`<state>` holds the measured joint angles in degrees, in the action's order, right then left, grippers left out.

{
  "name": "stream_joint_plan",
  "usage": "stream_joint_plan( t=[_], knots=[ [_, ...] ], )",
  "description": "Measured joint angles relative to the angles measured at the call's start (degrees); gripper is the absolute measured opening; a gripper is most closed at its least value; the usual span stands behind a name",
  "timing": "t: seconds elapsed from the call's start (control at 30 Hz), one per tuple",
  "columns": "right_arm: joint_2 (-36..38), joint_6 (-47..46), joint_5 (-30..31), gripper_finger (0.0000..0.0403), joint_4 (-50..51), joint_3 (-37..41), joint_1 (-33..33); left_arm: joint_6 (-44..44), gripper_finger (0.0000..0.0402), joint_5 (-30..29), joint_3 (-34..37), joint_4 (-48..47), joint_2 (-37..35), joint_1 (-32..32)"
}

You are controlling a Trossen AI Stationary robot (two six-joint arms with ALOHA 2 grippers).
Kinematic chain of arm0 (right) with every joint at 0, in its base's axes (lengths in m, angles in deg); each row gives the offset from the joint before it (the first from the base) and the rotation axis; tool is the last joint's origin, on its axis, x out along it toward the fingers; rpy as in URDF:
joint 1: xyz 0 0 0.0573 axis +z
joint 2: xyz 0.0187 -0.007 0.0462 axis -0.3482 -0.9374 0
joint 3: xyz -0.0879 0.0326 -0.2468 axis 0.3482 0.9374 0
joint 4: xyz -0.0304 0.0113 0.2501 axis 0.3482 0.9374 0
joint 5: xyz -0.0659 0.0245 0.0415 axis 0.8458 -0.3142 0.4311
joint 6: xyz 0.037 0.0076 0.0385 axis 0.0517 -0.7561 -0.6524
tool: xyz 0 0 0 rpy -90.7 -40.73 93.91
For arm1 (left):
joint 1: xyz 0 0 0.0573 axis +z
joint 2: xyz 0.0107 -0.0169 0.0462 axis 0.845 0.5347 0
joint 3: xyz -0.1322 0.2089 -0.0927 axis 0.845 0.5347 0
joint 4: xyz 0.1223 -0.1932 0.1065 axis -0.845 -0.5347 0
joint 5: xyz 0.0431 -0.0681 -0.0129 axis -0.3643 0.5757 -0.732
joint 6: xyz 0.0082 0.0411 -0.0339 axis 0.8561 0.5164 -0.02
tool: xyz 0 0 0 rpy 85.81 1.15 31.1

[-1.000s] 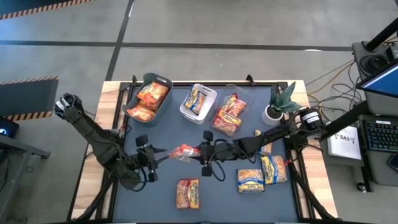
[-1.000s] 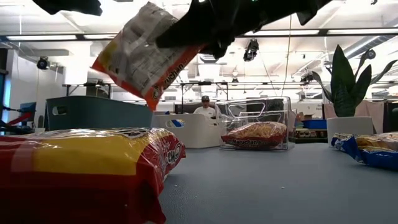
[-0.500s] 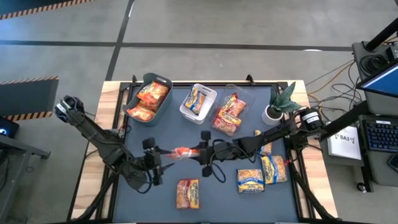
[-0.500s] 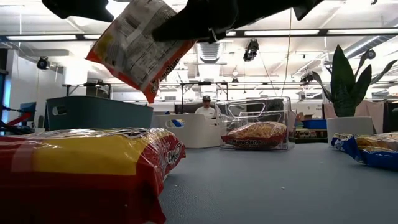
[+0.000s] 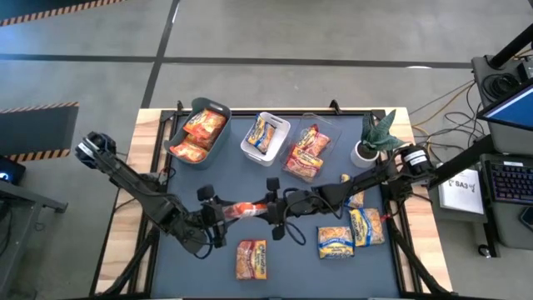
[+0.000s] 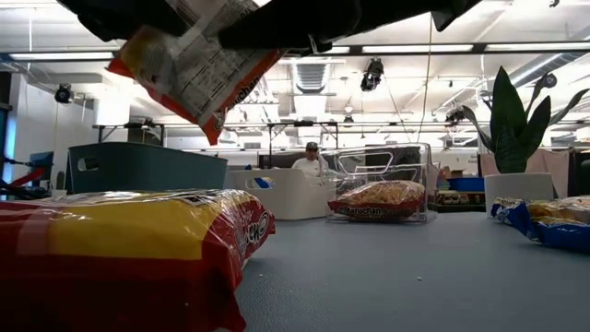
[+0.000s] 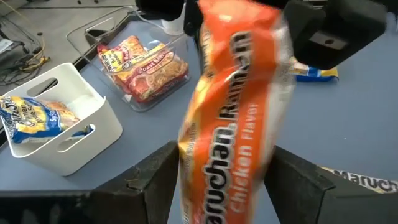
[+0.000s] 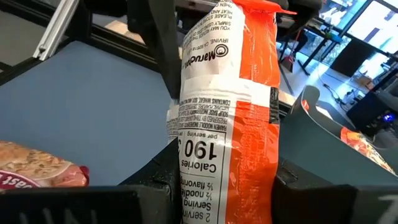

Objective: Sort Maruchan noodles
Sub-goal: Put the orange noodle pack into the blue bin

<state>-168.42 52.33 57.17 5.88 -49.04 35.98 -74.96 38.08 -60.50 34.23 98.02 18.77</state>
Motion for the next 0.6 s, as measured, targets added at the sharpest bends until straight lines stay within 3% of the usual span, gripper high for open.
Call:
stream_joint_plan(
  t=[0.23,0.5,0.6],
  knots=[
    [0.0,0.3,-0.2,0.0116,0.0,0.0,0.0,1.8,0.0191,-0.2,0.0,1.3,1.8,0.1],
    [0.0,-1.3,0.0,0.0135,0.1,0.0,0.0,3.5,0.0111,-0.7,-0.1,1.4,1.9,0.1],
    [0.0,-1.8,0.0,0.0138,0.0,0.0,0.0,4.1,0.0102,-0.7,-0.4,1.3,1.9,0.1]
  ],
)
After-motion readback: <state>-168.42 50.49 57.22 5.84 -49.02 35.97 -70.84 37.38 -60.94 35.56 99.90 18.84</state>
